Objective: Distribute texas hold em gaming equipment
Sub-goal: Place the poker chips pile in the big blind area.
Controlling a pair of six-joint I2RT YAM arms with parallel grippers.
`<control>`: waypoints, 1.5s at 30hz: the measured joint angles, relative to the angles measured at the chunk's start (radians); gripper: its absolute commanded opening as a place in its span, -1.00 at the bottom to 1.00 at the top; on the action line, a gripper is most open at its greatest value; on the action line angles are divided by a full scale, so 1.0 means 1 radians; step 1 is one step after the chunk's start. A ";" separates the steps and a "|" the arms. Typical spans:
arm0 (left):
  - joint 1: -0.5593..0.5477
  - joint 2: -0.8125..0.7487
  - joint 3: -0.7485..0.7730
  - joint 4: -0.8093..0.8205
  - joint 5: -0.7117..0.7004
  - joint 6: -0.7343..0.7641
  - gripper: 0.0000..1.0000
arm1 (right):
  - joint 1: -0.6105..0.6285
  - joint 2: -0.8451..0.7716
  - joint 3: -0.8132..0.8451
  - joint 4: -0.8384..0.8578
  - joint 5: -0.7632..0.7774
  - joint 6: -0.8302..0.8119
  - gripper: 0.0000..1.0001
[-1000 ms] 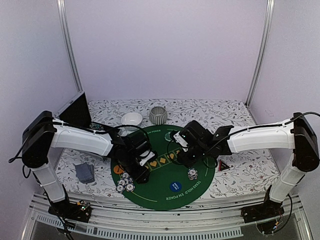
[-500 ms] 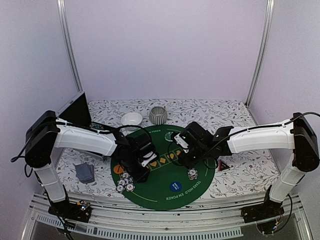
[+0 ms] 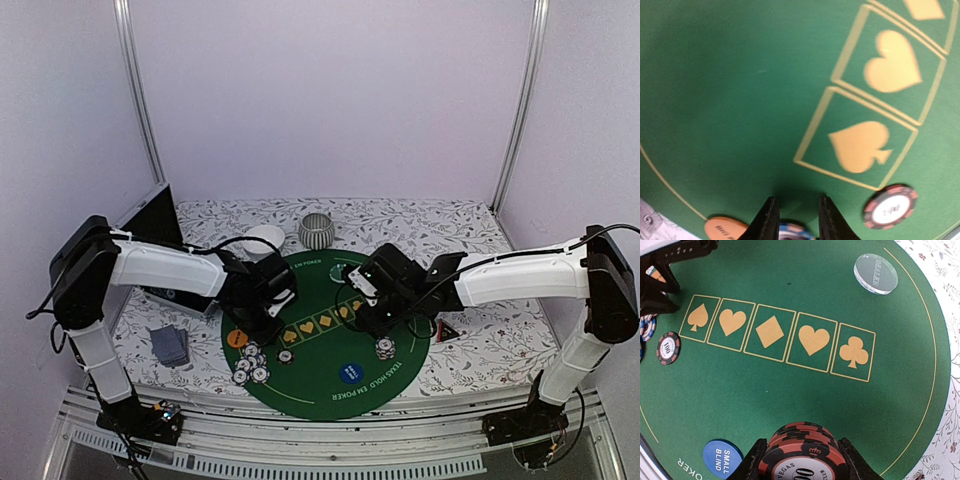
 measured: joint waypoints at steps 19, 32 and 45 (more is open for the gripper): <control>-0.143 -0.002 -0.003 -0.002 0.078 0.035 0.26 | 0.000 -0.005 0.000 -0.006 -0.024 0.022 -0.71; -0.180 0.023 0.030 -0.032 -0.024 0.003 -0.24 | 0.000 -0.009 -0.001 -0.007 -0.025 0.026 -0.71; 0.068 0.006 0.010 -0.048 -0.129 -0.003 -0.24 | 0.000 -0.027 -0.009 -0.007 -0.043 0.032 -0.71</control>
